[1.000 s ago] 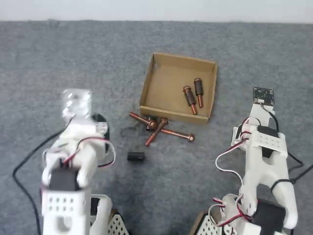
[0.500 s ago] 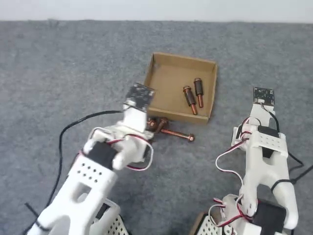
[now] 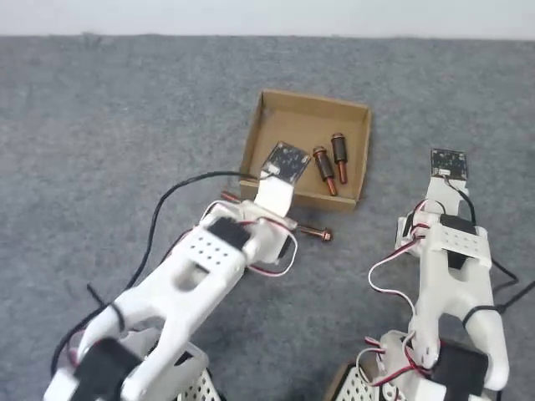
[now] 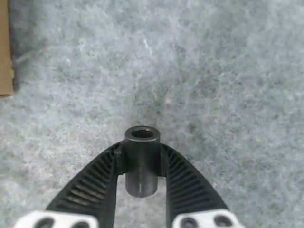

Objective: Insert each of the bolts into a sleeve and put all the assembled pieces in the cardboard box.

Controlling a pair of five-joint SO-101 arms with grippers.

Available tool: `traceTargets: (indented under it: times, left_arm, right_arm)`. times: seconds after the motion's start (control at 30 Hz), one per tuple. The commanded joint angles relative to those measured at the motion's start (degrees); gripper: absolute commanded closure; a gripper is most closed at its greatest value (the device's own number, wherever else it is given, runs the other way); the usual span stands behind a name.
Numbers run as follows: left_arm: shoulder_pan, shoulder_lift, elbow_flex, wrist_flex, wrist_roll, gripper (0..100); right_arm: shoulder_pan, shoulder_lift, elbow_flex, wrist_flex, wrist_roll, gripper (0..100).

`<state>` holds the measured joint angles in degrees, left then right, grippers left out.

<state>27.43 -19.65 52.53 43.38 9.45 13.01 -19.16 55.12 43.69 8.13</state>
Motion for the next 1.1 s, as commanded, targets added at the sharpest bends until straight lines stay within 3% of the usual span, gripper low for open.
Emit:
traceTargets:
  times: [0.0,0.2,0.43,0.57,0.8,1.07]
  left_arm:
    - [-0.3,7.6,-9.2,-1.8,-3.8,98]
    - [-0.6,21.7,-18.4,-1.1,-6.8,98]
    - [-6.2,27.1,-29.3,9.6,-6.8,98]
    - [-7.0,27.9,-29.9,10.2,-6.8,98]
    - [-7.0,27.9,-28.4,12.1,-6.8,84]
    - [-7.0,27.9,-28.1,15.8,-11.3,84]
  right_arm:
    - [0.4,-1.3,-0.6,-0.7,1.7,99.3]
    - [0.3,-1.3,-0.6,-1.2,1.7,99.3]
    - [0.1,-1.3,-0.6,-1.3,1.8,99.3]
    - [-0.8,-1.3,-0.6,-1.3,1.8,99.3]
    - [-0.7,-1.3,-0.6,-1.0,1.8,99.3]
    - [-0.7,-1.3,-0.6,-1.1,1.8,99.3]
